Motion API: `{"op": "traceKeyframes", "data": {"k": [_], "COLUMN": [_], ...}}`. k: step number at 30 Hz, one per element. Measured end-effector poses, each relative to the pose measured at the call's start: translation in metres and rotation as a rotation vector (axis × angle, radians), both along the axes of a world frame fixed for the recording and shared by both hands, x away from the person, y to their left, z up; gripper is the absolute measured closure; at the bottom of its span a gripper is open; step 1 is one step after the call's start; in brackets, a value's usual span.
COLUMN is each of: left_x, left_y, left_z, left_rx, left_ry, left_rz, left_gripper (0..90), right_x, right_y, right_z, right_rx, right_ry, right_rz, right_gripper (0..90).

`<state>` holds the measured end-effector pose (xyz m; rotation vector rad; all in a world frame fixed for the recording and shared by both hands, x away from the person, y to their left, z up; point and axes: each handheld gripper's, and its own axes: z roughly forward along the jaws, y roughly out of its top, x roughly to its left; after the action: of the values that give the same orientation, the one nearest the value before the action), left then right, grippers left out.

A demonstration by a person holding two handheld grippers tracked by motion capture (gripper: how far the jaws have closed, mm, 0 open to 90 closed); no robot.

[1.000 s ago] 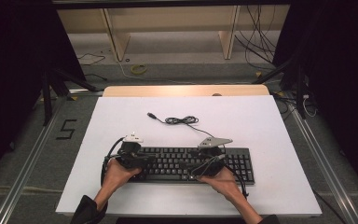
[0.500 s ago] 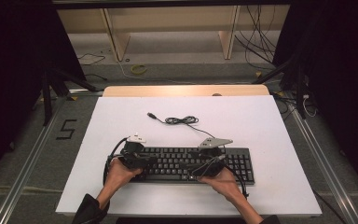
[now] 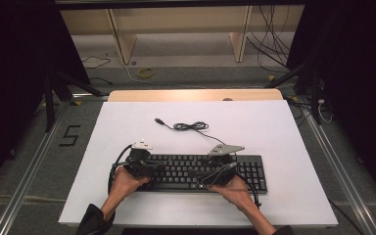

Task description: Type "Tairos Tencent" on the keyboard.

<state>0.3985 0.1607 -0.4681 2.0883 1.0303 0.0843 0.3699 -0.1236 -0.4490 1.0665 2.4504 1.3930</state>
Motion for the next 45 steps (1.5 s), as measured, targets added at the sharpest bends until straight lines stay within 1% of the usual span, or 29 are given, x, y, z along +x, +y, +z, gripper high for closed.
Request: {"op": "traceKeyframes", "data": {"k": [6, 7, 10, 16, 20, 23, 26, 27, 30, 32, 36, 40, 45], "left_x": [-0.004, -0.004, -0.006, -0.009, -0.012, -0.014, -0.015, -0.016, -0.018, -0.019, -0.022, -0.025, -0.029], "left_y": [0.003, 0.004, 0.006, 0.009, 0.012, 0.013, 0.016, 0.017, 0.018, 0.019, 0.021, 0.022, 0.024], "left_z": [0.007, 0.008, 0.01, 0.012, 0.014, 0.015, 0.015, 0.015, 0.016, 0.016, 0.016, 0.016, 0.014], "left_rx": [-0.048, -0.05, -0.069, -0.082, -0.107, -0.111, -0.124, -0.132, -0.142, -0.15, -0.169, -0.192, -0.204], "left_ry": [-0.013, -0.017, -0.019, -0.035, -0.041, -0.053, -0.062, -0.059, -0.071, -0.075, -0.087, -0.093, -0.103], "left_rz": [-0.006, -0.009, -0.004, -0.002, 0.002, 0.001, 0.01, 0.009, 0.016, 0.019, 0.026, 0.029, 0.029], "left_gripper": [68.5, 66.5, 62.8, 55.1, 49.4, 43.9, 40.4, 39.6, 37.8, 37.1, 35.6, 33.6, 31.8], "right_x": [0.001, 0.001, 0.001, 0.003, 0.005, 0.007, 0.009, 0.009, 0.012, 0.014, 0.016, 0.018, 0.021], "right_y": [0.0, 0.0, 0.001, 0.001, 0.002, 0.003, 0.004, 0.005, 0.006, 0.007, 0.01, 0.015, 0.02], "right_z": [-0.001, -0.001, -0.001, -0.001, -0.001, -0.001, -0.002, -0.002, -0.003, -0.003, -0.005, -0.006, -0.01], "right_rx": [-0.004, -0.004, -0.007, -0.008, -0.01, -0.017, -0.023, -0.029, -0.034, -0.048, -0.073, -0.086, -0.104], "right_ry": [-0.002, -0.003, -0.001, 0.001, 0.0, 0.0, -0.007, -0.006, -0.001, 0.002, 0.008, 0.021, 0.037], "right_rz": [-0.001, -0.002, -0.003, -0.007, -0.01, -0.014, -0.018, -0.023, -0.028, -0.034, -0.04, -0.032, -0.021], "right_gripper": [36.3, 36.4, 36.3, 36.5, 37.6, 39.2, 41.7, 42.7, 46.5, 50.6, 61.2, 71.1, 82.0]}}
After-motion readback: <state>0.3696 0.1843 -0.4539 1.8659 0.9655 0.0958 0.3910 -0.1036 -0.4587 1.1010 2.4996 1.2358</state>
